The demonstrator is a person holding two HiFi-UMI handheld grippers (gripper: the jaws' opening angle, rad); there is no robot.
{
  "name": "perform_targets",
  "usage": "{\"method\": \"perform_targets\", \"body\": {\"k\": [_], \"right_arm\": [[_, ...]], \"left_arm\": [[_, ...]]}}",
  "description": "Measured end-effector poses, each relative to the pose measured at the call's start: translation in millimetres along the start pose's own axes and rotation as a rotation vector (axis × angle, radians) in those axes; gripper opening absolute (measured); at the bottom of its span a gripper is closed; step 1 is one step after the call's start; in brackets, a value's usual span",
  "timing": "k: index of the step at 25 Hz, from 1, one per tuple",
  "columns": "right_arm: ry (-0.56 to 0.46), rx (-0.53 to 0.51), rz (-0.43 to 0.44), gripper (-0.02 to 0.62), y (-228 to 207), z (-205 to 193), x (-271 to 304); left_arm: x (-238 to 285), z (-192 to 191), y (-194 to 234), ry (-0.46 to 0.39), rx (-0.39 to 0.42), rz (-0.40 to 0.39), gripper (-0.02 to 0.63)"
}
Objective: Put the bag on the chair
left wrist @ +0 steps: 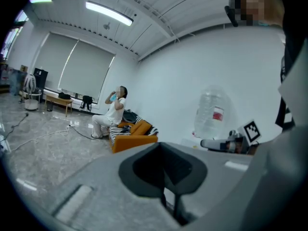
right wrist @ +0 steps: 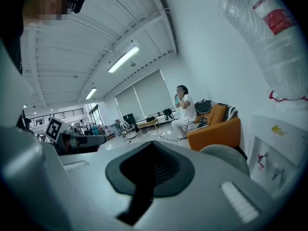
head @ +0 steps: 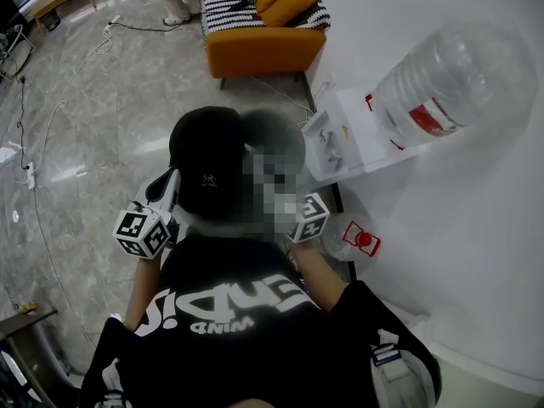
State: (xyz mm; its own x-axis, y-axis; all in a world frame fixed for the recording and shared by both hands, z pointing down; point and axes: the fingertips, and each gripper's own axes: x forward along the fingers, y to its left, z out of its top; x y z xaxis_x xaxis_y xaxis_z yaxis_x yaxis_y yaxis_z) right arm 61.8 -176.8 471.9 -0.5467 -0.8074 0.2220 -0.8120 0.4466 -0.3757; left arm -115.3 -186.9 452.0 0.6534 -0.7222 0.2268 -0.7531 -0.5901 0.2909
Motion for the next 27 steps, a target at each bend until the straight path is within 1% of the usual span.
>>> {"method": "perform_targets", "body": {"k": [11, 19, 27], "right_arm": [[0.014, 0.017, -0.004, 0.000, 2, -4, 3], [0.015, 0.036, -0.006, 0.000, 3, -8, 6], [0.019, 0.033, -0.001, 0.000, 8, -8, 11]], "left_arm": [[-4, -4, 6, 0.016, -0.018, 0.025, 0.002], [-4, -8, 6, 0.038, -0.021, 0.023, 0.002], [-7, -10, 12, 0.043, -0.044, 0.033, 0.002]]}}
